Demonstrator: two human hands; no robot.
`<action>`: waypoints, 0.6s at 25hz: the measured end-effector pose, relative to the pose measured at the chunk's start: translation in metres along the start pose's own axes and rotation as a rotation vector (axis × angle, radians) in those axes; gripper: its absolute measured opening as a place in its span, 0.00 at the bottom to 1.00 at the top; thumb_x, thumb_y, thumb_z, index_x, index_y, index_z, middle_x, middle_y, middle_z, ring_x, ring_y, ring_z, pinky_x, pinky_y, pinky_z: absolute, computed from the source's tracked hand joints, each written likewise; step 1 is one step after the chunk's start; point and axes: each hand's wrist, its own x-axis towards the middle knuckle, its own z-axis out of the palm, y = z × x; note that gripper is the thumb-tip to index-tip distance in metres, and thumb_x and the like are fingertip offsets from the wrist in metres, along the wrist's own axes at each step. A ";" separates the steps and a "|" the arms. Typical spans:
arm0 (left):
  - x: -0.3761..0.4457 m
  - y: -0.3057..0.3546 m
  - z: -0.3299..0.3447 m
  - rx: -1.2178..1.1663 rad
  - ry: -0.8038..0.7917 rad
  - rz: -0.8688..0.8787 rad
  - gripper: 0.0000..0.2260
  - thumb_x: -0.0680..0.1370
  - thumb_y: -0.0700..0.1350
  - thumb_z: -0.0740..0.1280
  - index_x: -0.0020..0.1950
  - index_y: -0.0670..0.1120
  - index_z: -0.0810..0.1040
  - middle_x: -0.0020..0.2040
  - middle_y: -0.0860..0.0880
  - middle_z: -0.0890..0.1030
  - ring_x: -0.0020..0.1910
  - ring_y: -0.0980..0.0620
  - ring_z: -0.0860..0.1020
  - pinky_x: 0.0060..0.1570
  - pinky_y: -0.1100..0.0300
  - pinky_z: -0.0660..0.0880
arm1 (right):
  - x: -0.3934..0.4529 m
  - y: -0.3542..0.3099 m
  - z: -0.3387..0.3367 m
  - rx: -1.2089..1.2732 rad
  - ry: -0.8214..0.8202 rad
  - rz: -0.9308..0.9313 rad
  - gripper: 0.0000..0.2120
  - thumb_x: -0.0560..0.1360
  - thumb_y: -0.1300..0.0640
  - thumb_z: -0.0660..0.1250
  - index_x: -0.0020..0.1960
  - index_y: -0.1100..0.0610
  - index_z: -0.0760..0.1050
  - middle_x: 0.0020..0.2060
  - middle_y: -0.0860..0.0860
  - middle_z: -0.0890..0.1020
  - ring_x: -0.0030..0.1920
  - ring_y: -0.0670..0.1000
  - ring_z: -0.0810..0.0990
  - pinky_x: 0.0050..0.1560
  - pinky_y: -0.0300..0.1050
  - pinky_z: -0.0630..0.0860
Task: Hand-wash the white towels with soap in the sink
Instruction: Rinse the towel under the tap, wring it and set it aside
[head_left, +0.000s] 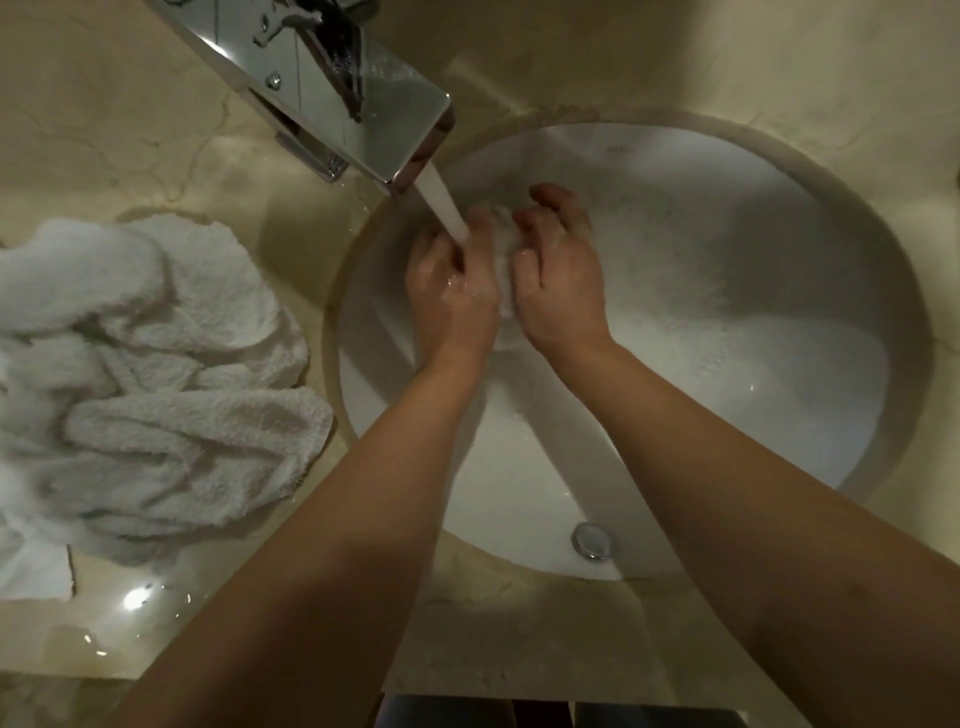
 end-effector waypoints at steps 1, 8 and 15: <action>0.000 -0.005 0.000 0.013 -0.024 0.030 0.16 0.80 0.52 0.62 0.53 0.42 0.83 0.52 0.45 0.81 0.53 0.51 0.80 0.59 0.51 0.75 | -0.003 -0.001 0.000 0.044 -0.001 0.002 0.24 0.73 0.55 0.52 0.61 0.64 0.76 0.63 0.60 0.77 0.61 0.59 0.75 0.60 0.57 0.74; -0.002 -0.025 0.013 -0.069 -0.087 0.078 0.22 0.78 0.55 0.56 0.60 0.43 0.81 0.54 0.45 0.84 0.55 0.55 0.81 0.58 0.61 0.74 | -0.016 0.015 0.020 0.038 -0.107 0.056 0.36 0.78 0.34 0.48 0.72 0.59 0.71 0.69 0.58 0.74 0.71 0.59 0.70 0.73 0.53 0.63; 0.012 -0.027 0.033 -0.085 0.021 -0.204 0.16 0.75 0.61 0.61 0.43 0.52 0.81 0.41 0.52 0.84 0.47 0.52 0.82 0.54 0.54 0.78 | 0.005 0.021 0.022 -0.032 -0.043 0.214 0.35 0.73 0.34 0.54 0.66 0.60 0.72 0.62 0.59 0.76 0.63 0.61 0.73 0.63 0.49 0.66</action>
